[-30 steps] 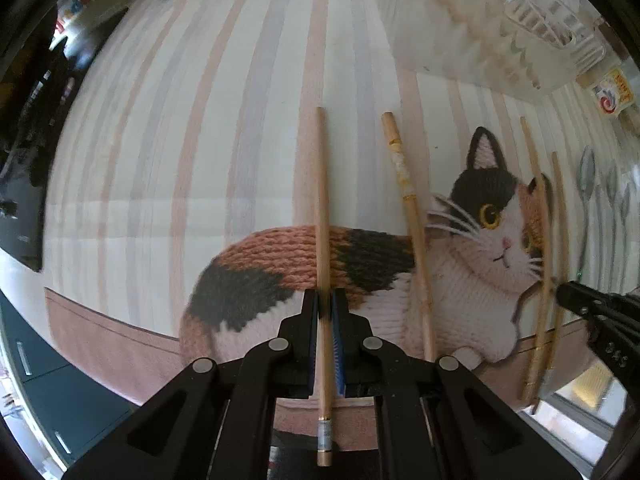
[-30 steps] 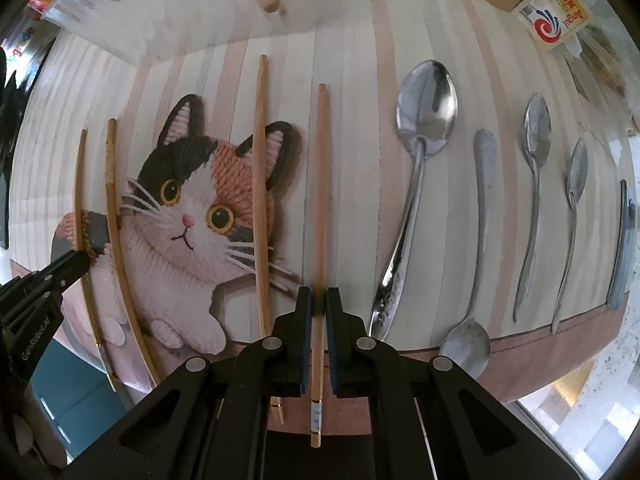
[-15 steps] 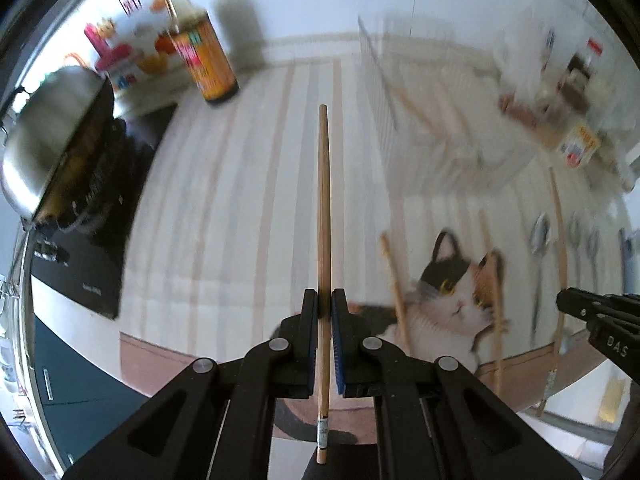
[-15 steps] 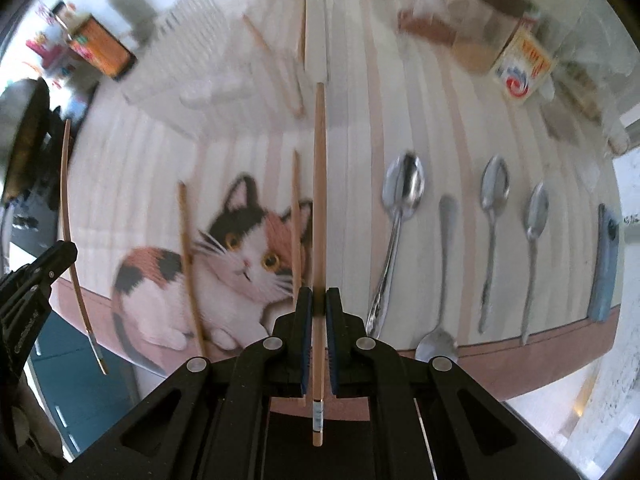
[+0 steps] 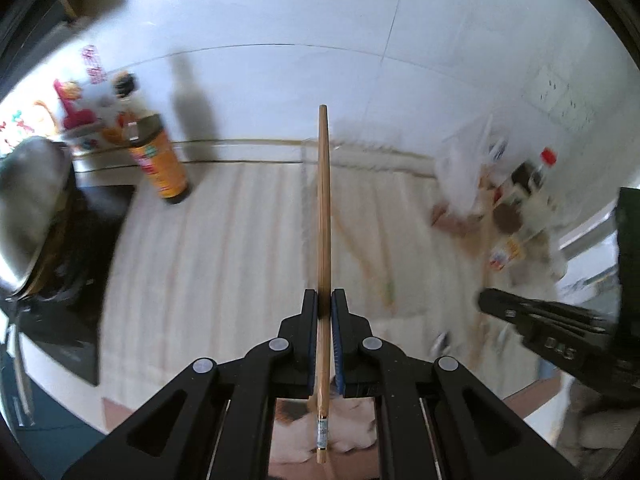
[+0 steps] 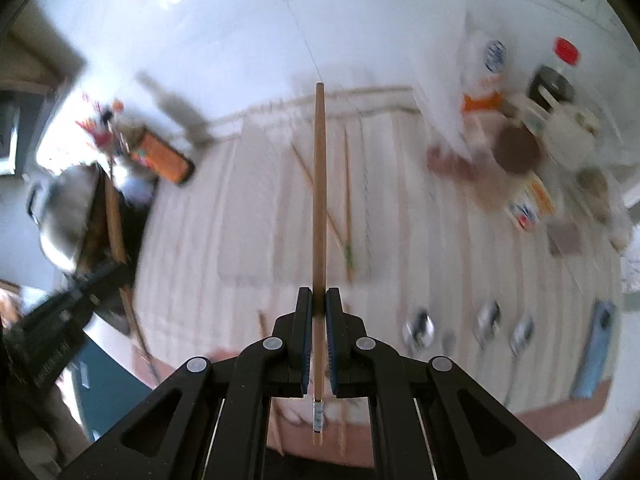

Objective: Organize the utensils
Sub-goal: 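Carry the chopstick with the left tool while the right tool carries its chopstick to the basket, then open the left tool over the basket while the right tool releases its chopstick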

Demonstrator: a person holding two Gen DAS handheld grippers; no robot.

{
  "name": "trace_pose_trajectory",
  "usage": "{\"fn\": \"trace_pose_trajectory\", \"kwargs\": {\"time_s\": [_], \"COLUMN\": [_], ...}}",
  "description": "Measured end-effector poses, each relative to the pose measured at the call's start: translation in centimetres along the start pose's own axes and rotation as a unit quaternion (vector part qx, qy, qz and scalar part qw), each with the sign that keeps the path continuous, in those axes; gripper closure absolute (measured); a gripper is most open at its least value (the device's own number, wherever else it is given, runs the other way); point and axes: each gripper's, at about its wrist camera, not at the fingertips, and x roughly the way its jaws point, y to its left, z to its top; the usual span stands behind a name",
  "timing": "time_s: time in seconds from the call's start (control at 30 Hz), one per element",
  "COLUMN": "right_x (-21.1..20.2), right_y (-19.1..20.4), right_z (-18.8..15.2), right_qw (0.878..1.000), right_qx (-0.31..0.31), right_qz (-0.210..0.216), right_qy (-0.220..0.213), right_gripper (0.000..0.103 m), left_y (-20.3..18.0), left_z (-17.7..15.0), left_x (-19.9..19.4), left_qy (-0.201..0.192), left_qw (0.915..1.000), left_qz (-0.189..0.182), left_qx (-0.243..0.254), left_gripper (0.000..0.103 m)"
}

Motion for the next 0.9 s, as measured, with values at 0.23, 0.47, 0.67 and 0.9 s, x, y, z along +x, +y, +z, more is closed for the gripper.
{"fn": "trace_pose_trajectory", "kwargs": {"time_s": [0.23, 0.47, 0.67, 0.9], "right_x": [4.2, 10.1, 13.1, 12.4], "right_y": [-0.7, -1.9, -2.7, -2.9], "right_z": [8.1, 11.9, 12.2, 11.8], "right_qw": [0.999, 0.997, 0.994, 0.994], "right_qx": [0.011, 0.016, 0.016, 0.019], "right_qz": [0.020, 0.011, 0.006, 0.003], "right_qy": [0.028, 0.074, 0.108, 0.108], "right_gripper": [0.096, 0.096, 0.095, 0.075], "left_y": [-1.3, -1.7, -1.1, 0.1], "left_z": [7.1, 10.4, 10.0, 9.6], "left_x": [6.3, 13.0, 14.7, 11.7], "left_qy": [0.063, 0.128, 0.154, 0.105], "left_qw": [0.9973, 0.9915, 0.9877, 0.9938], "left_qz": [-0.033, -0.025, -0.020, 0.033], "left_qx": [-0.017, -0.012, -0.018, -0.014], "left_gripper": [0.099, 0.099, 0.096, 0.068]}}
